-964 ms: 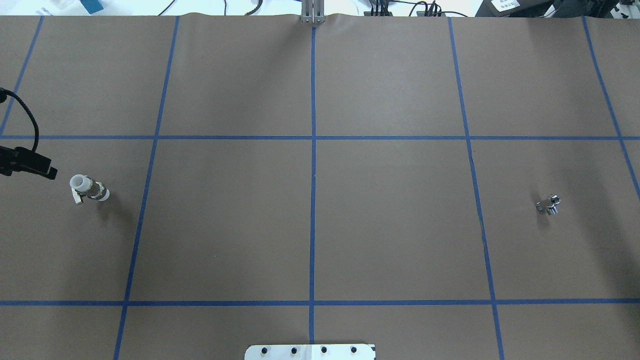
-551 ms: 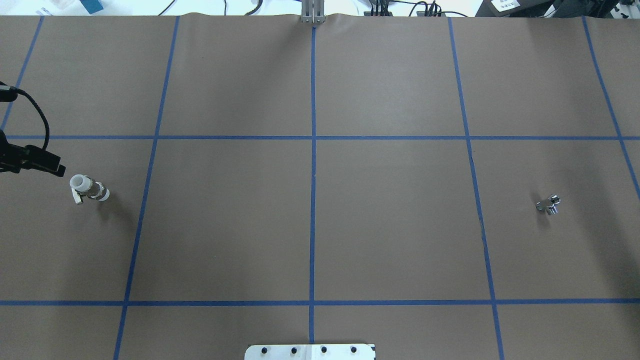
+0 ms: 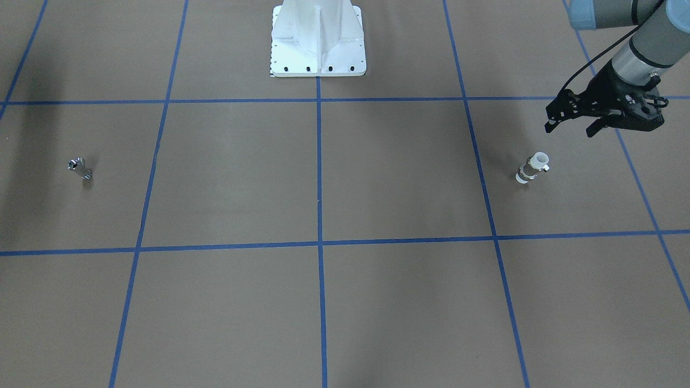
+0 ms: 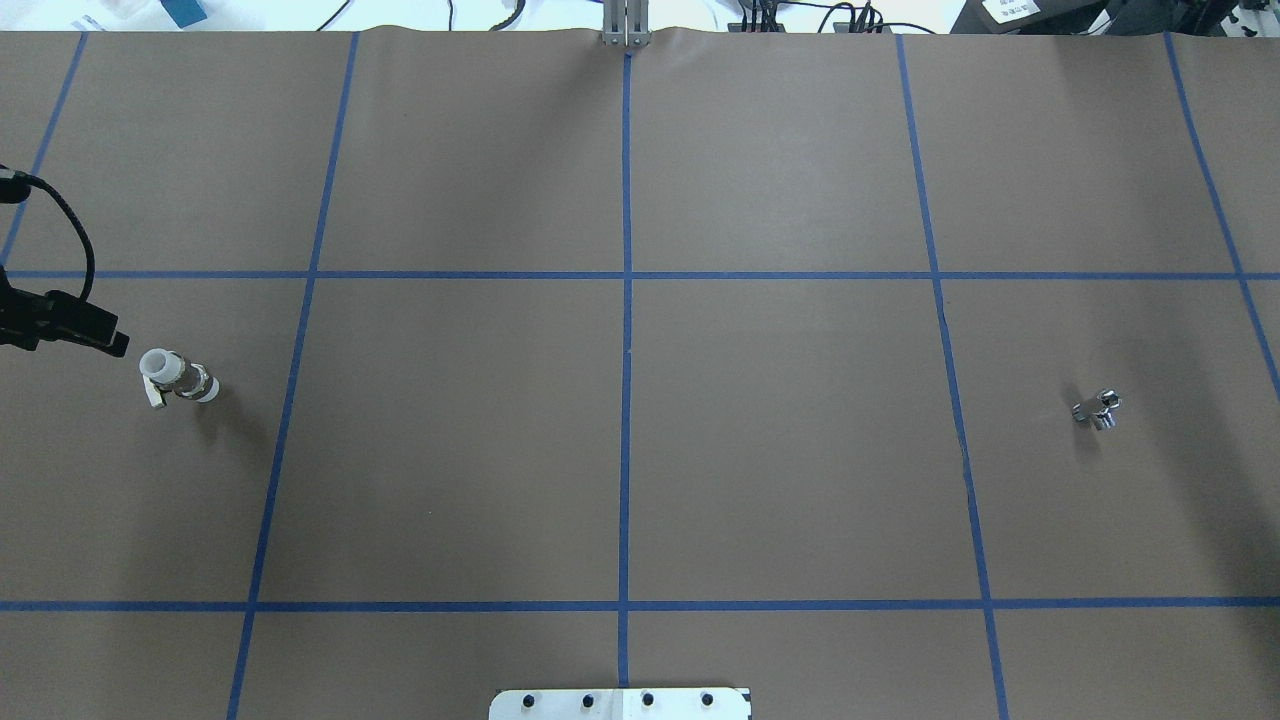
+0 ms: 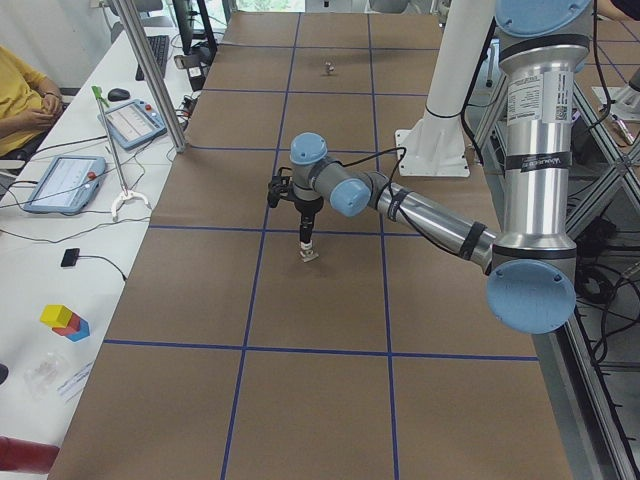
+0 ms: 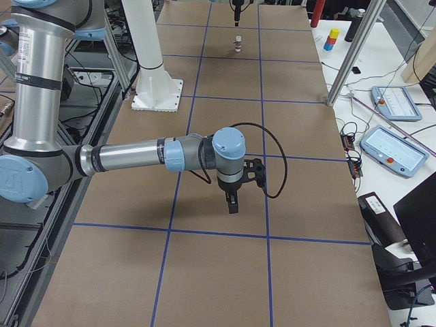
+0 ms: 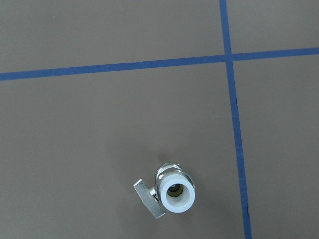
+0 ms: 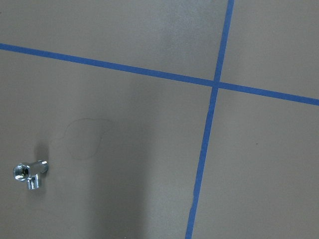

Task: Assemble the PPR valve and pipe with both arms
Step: 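Lower the left gripper over the upright white-and-chrome valve, then close the left gripper on the valve's chrome body, then carry the valve with the left gripper to the table centre, then release the valve and lift the left gripper while the right gripper reaches out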

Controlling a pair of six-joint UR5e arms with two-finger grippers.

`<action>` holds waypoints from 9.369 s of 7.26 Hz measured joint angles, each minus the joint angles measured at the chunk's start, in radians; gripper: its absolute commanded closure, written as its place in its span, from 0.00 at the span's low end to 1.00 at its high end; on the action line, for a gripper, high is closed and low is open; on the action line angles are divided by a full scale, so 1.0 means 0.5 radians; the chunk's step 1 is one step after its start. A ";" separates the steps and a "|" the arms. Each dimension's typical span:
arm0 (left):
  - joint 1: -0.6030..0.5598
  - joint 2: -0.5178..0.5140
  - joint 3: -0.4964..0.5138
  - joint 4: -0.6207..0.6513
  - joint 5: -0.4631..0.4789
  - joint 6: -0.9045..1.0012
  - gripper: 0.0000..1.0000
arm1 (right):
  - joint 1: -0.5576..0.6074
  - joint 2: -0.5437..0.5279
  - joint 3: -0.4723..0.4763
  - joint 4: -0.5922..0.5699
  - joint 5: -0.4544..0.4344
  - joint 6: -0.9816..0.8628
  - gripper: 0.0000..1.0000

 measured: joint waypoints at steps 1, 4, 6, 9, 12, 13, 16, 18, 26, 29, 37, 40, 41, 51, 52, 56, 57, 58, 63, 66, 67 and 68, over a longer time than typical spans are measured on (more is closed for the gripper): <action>-0.021 0.011 -0.048 0.053 -0.039 0.041 0.00 | -0.007 0.016 -0.036 0.046 -0.016 0.049 0.00; -0.059 0.020 -0.148 0.188 -0.103 0.053 0.00 | -0.011 -0.007 -0.020 0.167 -0.024 0.150 0.00; -0.043 -0.127 0.024 0.196 0.016 0.040 0.00 | -0.012 -0.029 -0.023 0.178 -0.008 0.158 0.00; 0.046 -0.257 0.224 0.179 0.088 0.043 0.00 | -0.013 -0.029 -0.028 0.179 -0.005 0.162 0.00; 0.191 -0.268 0.375 0.007 0.187 -0.064 0.00 | -0.014 -0.024 -0.028 0.178 -0.005 0.163 0.00; 0.227 -0.265 0.412 -0.069 0.193 -0.105 0.00 | -0.014 -0.024 -0.028 0.177 -0.005 0.163 0.00; 0.275 -0.246 0.444 -0.129 0.198 -0.125 0.00 | -0.015 -0.019 -0.028 0.176 -0.002 0.165 0.00; 0.297 -0.243 0.478 -0.139 0.198 -0.121 0.00 | -0.015 -0.018 -0.028 0.176 -0.002 0.166 0.00; 0.307 -0.243 0.500 -0.164 0.186 -0.121 0.23 | -0.014 -0.017 -0.028 0.177 -0.002 0.166 0.00; 0.315 -0.243 0.507 -0.163 0.182 -0.118 0.48 | -0.014 -0.017 -0.028 0.176 -0.002 0.166 0.00; 0.319 -0.463 0.234 0.346 0.168 -0.155 1.00 | -0.015 -0.014 -0.027 0.178 0.001 0.166 0.00; 0.534 -1.083 0.369 0.766 0.181 -0.545 1.00 | -0.014 -0.014 -0.027 0.177 0.000 0.166 0.00; 0.615 -1.300 0.516 0.791 0.185 -0.723 1.00 | -0.014 -0.014 -0.029 0.176 0.000 0.166 0.00; 0.903 -2.123 1.500 0.464 0.388 -1.239 1.00 | -0.015 -0.012 -0.035 0.172 0.001 0.166 0.00; 0.907 -2.125 1.502 0.455 0.393 -1.240 1.00 | -0.015 -0.010 -0.035 0.172 0.001 0.167 0.00; 0.927 -2.120 1.504 0.437 0.395 -1.226 0.78 | -0.014 -0.008 -0.035 0.172 0.000 0.167 0.00; 0.932 -2.119 1.505 0.420 0.395 -1.224 0.74 | -0.014 -0.008 -0.036 0.172 -0.001 0.167 0.00; 0.933 -2.118 1.506 0.412 0.395 -1.223 0.69 | -0.014 -0.008 -0.038 0.173 -0.001 0.167 0.00; 0.939 -2.115 1.506 0.412 0.395 -1.236 0.01 | -0.015 -0.005 -0.043 0.170 -0.002 0.169 0.00; 0.906 -2.112 1.408 0.440 0.384 -1.244 0.01 | -0.015 -0.005 -0.044 0.170 0.000 0.169 0.00; 0.853 -2.088 1.291 0.476 0.346 -1.242 0.01 | -0.017 -0.002 -0.043 0.172 0.001 0.172 0.00; 0.799 -1.996 1.111 0.511 0.297 -1.231 0.00 | -0.024 0.012 -0.039 0.173 0.004 0.207 0.00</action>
